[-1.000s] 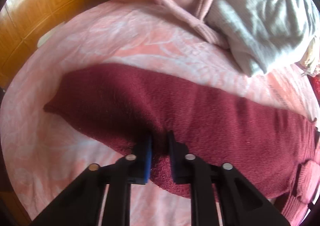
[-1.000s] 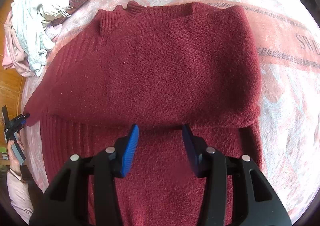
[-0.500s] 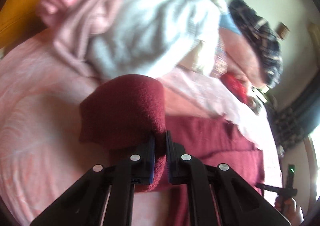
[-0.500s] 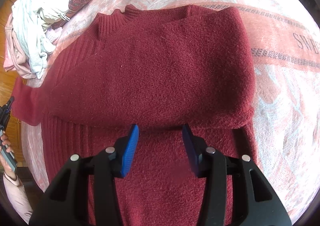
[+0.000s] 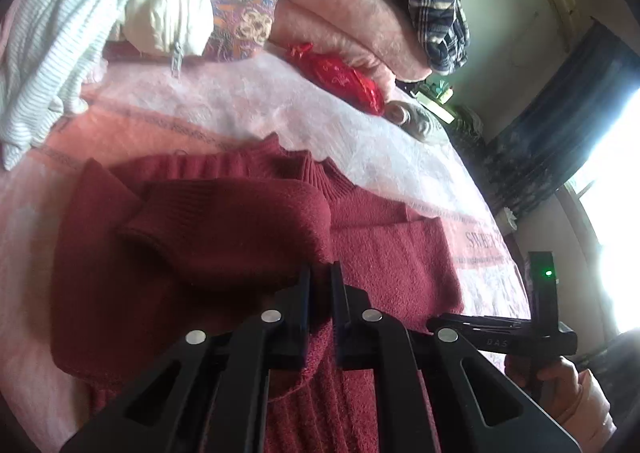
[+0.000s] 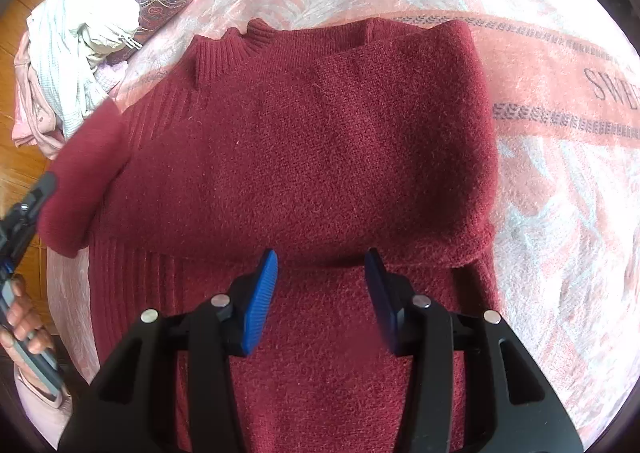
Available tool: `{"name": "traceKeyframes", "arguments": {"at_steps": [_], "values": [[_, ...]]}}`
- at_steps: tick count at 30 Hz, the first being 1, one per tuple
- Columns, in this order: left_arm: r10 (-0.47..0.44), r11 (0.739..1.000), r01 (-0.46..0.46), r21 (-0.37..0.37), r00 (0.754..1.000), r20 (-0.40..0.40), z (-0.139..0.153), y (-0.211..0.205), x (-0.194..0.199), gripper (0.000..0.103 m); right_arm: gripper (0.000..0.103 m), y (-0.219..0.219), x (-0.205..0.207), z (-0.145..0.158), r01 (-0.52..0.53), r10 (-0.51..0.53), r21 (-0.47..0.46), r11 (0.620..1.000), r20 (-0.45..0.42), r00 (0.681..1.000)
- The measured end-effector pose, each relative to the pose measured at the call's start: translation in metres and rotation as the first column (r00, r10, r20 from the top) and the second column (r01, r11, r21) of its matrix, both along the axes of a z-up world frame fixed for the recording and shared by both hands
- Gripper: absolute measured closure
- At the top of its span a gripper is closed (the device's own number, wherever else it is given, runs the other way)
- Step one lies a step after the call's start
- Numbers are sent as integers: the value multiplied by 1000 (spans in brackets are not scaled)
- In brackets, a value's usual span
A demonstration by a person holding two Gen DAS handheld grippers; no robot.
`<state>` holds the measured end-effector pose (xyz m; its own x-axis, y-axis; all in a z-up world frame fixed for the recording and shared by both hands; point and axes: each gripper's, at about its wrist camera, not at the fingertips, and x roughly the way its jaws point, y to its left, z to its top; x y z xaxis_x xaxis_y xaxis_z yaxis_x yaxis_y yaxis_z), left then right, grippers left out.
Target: Fold small clothes
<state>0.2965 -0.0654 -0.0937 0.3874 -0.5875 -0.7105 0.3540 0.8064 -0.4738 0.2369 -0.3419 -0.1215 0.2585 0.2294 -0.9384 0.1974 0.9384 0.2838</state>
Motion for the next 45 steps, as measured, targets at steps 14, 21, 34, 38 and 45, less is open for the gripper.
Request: {"name": "traceKeyframes", "arguments": {"at_steps": [14,21,34,38,45], "values": [[46,978,-38,203,998,-37,-14,30,-1,39,50,47,22,10,-58,58,-21,998,0,998],[254,912,-217,347,965,-65,-38,92,20,39,49,112,58,19,-110,108,100,989,31,994],[335,892,-302,335,941,-44,-40,133,21,39,95,133,77,24,-186,176,129,974,84,981],[322,886,-286,365,946,-42,-44,127,21,38,92,113,69,23,-170,173,-99,980,24,985],[283,876,-230,423,957,-67,-62,103,21,38,63,106,71,19,-134,141,-201,970,20,990]]}}
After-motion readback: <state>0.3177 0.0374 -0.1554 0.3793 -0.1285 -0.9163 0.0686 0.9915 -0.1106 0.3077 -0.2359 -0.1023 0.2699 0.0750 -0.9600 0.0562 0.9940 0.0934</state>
